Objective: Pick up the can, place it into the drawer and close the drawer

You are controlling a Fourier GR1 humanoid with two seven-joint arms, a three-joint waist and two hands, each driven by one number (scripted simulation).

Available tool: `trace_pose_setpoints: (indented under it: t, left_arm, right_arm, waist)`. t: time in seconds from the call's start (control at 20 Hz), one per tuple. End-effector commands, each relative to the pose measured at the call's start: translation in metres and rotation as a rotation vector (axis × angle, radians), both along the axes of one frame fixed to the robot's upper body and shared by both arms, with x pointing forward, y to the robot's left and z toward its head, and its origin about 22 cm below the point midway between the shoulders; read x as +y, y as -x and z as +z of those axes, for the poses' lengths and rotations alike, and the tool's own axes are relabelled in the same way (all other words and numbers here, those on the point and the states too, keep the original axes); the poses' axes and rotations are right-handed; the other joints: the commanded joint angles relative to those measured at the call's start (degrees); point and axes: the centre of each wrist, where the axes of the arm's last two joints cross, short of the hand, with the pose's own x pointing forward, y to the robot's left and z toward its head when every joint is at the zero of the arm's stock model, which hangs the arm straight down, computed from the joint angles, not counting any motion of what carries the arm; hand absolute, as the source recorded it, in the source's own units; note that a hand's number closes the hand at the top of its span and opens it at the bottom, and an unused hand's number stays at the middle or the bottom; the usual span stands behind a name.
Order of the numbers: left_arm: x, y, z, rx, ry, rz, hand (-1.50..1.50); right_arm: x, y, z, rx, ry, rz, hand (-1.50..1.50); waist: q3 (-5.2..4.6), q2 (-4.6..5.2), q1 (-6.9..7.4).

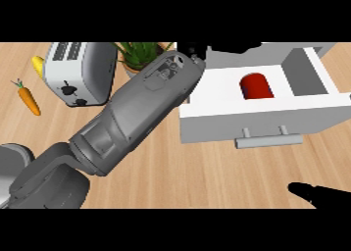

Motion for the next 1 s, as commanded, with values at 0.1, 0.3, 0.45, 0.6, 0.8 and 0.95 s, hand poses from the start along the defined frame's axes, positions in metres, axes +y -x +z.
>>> trace_pose_setpoints:
  t: [0.1, 0.3, 0.45, 0.6, 0.8, 0.95]
  left_arm:
    - [-0.004, -0.002, 0.013, -0.013, -0.016, 0.013, -1.5]
    - [-0.008, 0.005, 0.01, 0.002, 0.013, 0.0, -1.5]
    - [0.0, -0.001, 0.022, 0.005, 0.009, -0.01, -1.5]
    - [0.016, -0.005, 0.026, 0.013, 0.004, -0.01, -1.5]
    - [0.029, -0.004, 0.031, 0.025, 0.019, 0.013, -1.5]
    - [0.045, -0.007, 0.025, 0.028, 0.004, 0.025, -1.5]
  right_arm:
    - [0.021, -0.024, -0.013, -0.002, 0.25, -0.055, -1.5]
    - [0.035, -0.037, -0.02, 0.04, 0.381, -0.092, -1.5]
    - [0.039, -0.047, -0.06, 0.081, 0.436, -0.124, -1.5]
    - [0.051, -0.055, -0.082, 0.071, 0.487, -0.151, -1.5]
    - [0.059, -0.082, -0.082, 0.078, 0.428, -0.212, -1.5]
    - [0.052, -0.101, -0.109, 0.073, 0.427, -0.205, -1.5]
  waist:
    - [-0.02, -0.17, 2.2]
    - [-0.06, -0.83, 3.54]
    - [-0.02, -0.96, 4.38]
    - [-0.04, -1.28, 5.21]
    - [-0.05, -1.46, 5.5]
    - [-0.02, -1.17, 5.35]
